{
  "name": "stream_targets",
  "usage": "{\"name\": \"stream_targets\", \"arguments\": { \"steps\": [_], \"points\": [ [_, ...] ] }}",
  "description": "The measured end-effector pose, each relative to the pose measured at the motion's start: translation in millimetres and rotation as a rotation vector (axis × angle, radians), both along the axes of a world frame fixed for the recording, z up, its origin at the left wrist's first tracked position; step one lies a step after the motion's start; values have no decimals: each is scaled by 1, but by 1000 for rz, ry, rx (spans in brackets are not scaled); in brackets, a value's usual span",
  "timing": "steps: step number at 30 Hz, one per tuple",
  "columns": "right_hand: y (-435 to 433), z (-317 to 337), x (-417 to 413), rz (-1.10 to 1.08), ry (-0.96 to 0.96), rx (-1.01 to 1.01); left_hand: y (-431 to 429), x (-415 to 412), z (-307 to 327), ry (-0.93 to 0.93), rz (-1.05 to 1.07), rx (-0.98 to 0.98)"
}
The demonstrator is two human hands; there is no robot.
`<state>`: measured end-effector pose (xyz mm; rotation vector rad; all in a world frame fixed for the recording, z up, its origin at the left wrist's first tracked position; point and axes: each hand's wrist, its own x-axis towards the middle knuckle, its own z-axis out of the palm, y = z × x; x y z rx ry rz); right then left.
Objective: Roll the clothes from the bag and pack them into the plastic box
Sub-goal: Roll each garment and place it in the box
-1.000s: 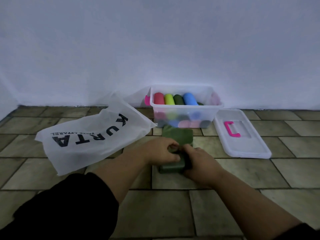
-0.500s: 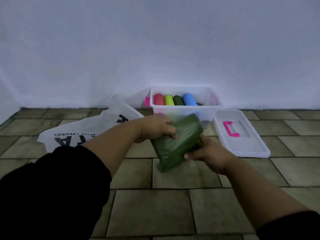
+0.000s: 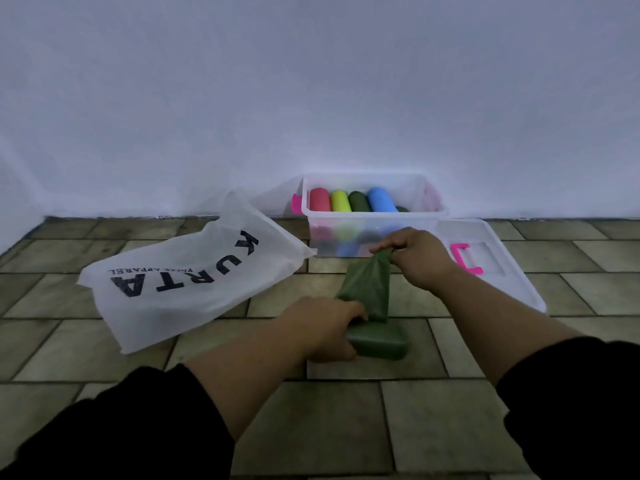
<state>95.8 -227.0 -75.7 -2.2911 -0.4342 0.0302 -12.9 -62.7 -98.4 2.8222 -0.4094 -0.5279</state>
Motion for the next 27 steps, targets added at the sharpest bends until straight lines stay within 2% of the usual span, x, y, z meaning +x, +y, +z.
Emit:
{"name": "stream_targets", "arguments": {
  "steps": [3,6,7,9,11,13,16,19,23,27],
  "points": [
    [1,-8,-1,-83,-195,-65,0,0,-21,-45,43,21],
    [5,-5,-18,-137,-293,0,5,2,-27,-22,53,-28],
    [7,-3,-25,-104,-273,-13,7,3,-26,12,66,-109],
    [11,1,-43,28,-140,-174,12,8,-19,63,187,-382],
    [17,-4,-63,166,35,-366,17,20,-11,-34,357,-526],
    [23,-16,-81,238,80,-507,19,32,-4,-92,367,-422],
    [33,-35,-100,311,37,-647,7,40,-1,26,258,-180],
    [37,-42,-106,343,12,-640,-1,46,-5,105,278,-24],
    [32,-38,-106,456,-20,-543,-3,51,-10,47,144,117],
    [28,-37,-110,498,-48,-617,-4,54,-9,29,38,243]
  ]
}}
